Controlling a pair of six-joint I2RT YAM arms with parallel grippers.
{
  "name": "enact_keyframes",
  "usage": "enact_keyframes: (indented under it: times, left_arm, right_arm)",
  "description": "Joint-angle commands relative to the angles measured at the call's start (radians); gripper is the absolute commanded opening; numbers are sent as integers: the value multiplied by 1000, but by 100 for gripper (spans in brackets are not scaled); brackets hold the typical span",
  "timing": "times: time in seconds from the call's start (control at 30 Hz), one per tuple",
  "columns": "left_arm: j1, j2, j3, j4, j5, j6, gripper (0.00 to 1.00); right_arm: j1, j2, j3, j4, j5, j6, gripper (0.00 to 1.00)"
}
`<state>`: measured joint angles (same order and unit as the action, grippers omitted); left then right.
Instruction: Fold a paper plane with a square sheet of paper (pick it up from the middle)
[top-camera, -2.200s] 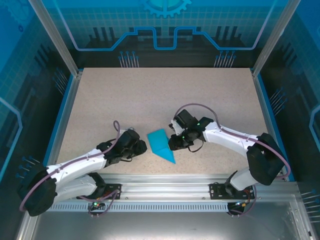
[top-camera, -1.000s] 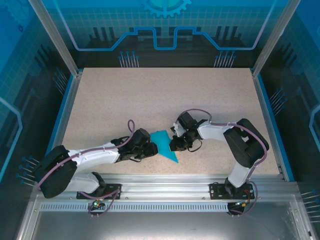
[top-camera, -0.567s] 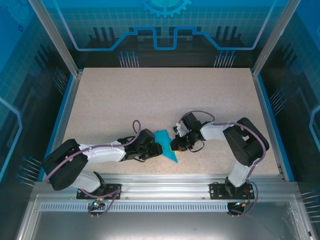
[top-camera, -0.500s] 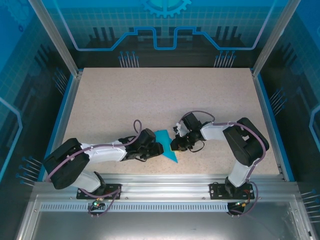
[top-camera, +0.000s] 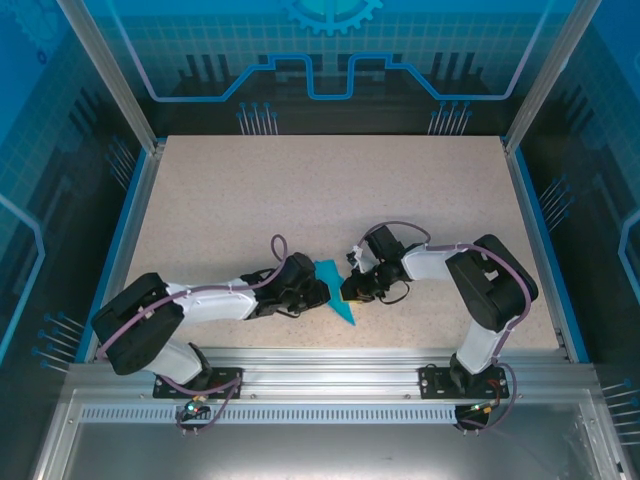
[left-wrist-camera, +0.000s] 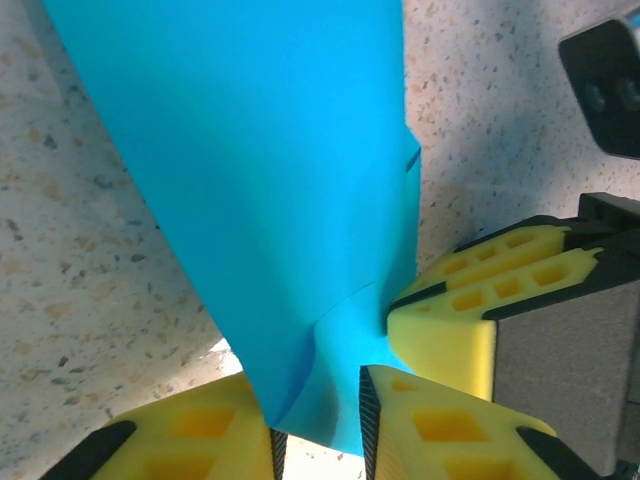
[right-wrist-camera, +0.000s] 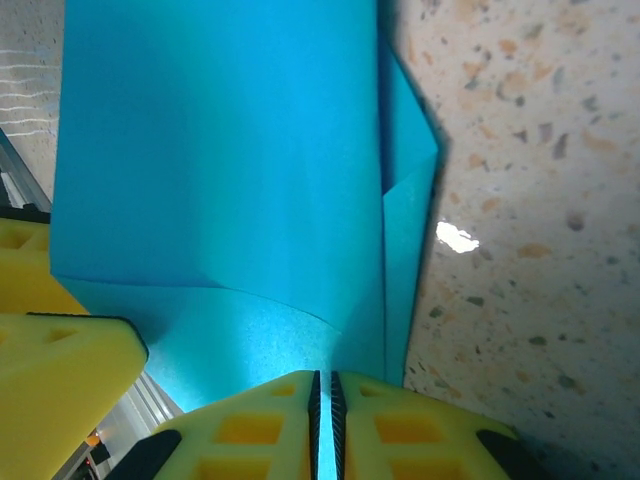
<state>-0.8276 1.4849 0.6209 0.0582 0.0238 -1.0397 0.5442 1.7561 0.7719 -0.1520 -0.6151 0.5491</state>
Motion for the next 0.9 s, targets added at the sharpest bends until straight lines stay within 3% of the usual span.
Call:
enact_keyframes:
  times: [0.0, 0.07, 0.33, 0.57, 0.67, 0.87]
  left_arm:
    - [-5, 27, 40, 2, -5, 40, 25]
    - [-6, 40, 59, -12, 5, 58, 23]
    - [1, 88, 156, -181, 11, 23, 0]
    - [8, 113, 221, -277, 28, -3, 0]
    - [12, 116, 236, -293, 40, 3, 0]
    - [16, 127, 257, -308, 53, 8, 0]
  right_arm:
    - [-15, 20, -15, -21, 56, -3, 15]
    - [-15, 17, -13, -24, 59, -3, 15]
    - [-15, -100, -15, -61, 130, -42, 19]
    - [-8, -332, -103, -40, 241, -115, 22]
    - [6, -445, -180, 14, 301, -126, 28]
    - [155, -596, -273, 75, 502, -233, 42]
